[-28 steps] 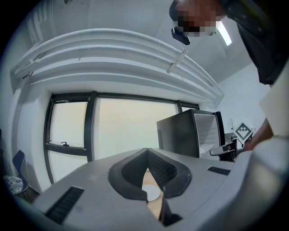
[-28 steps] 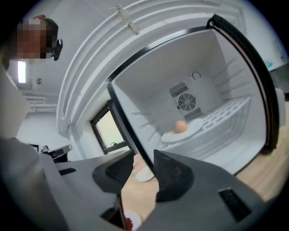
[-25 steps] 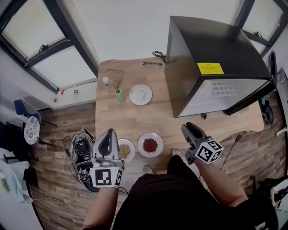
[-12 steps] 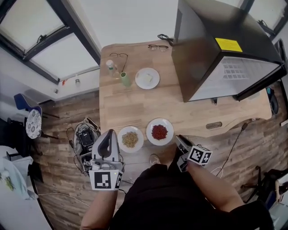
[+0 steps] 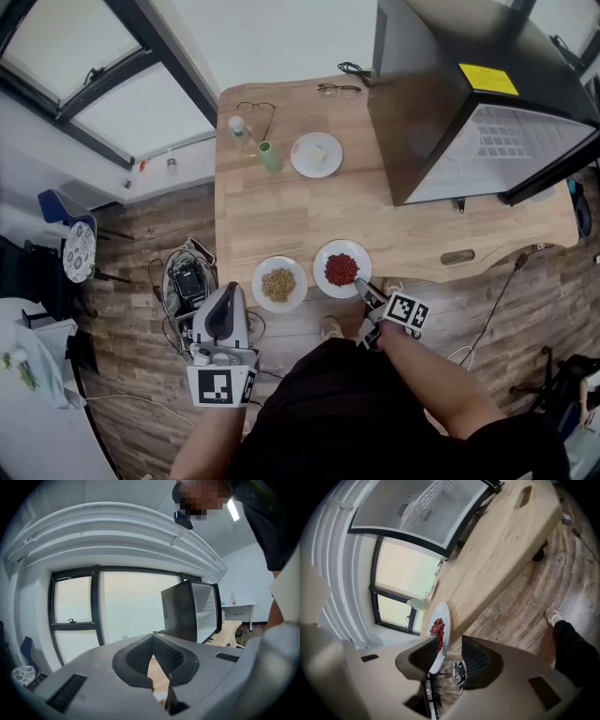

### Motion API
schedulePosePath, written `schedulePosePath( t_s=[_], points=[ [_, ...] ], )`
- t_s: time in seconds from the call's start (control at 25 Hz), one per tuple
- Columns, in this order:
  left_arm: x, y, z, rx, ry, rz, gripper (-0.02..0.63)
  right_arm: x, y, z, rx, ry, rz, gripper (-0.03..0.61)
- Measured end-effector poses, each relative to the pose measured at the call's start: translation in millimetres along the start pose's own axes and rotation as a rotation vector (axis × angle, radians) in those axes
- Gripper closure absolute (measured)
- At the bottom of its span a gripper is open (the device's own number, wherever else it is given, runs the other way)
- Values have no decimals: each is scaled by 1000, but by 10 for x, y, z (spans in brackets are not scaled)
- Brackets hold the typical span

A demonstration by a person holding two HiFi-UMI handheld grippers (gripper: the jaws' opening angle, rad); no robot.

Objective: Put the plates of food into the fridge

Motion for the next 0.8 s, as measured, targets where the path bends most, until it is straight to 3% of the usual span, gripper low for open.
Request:
schedulePosePath(
  t_s=[0.08,0.12,0.2,0.44,0.8],
  points=[
    [-6,18,3,-3,-4,3,609,27,-45,26,-25,-18,16,445],
    [-7,24,13,-7,-8,4,609,27,-49,73,-47,-6,21,506],
    [-8,28,29,-12,-20,9,609,2,-33,181,-90,16,26,541],
    [-57,-157,-149,37,-20,-16,609,-164,204,376,-145,22,1,548],
    [-411,-698,-585,162,-33,-97,609,-691,714,445,-138,75,-105,548]
  ],
)
Point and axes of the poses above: the fingertips, and each gripper's own axes: y backward along the fingers, z to its left, x out of its underside, the point moved 2 cm from there along y, backward along the fingers, and after that the axes turned 4 degrees about x, right-handed, at the moved point
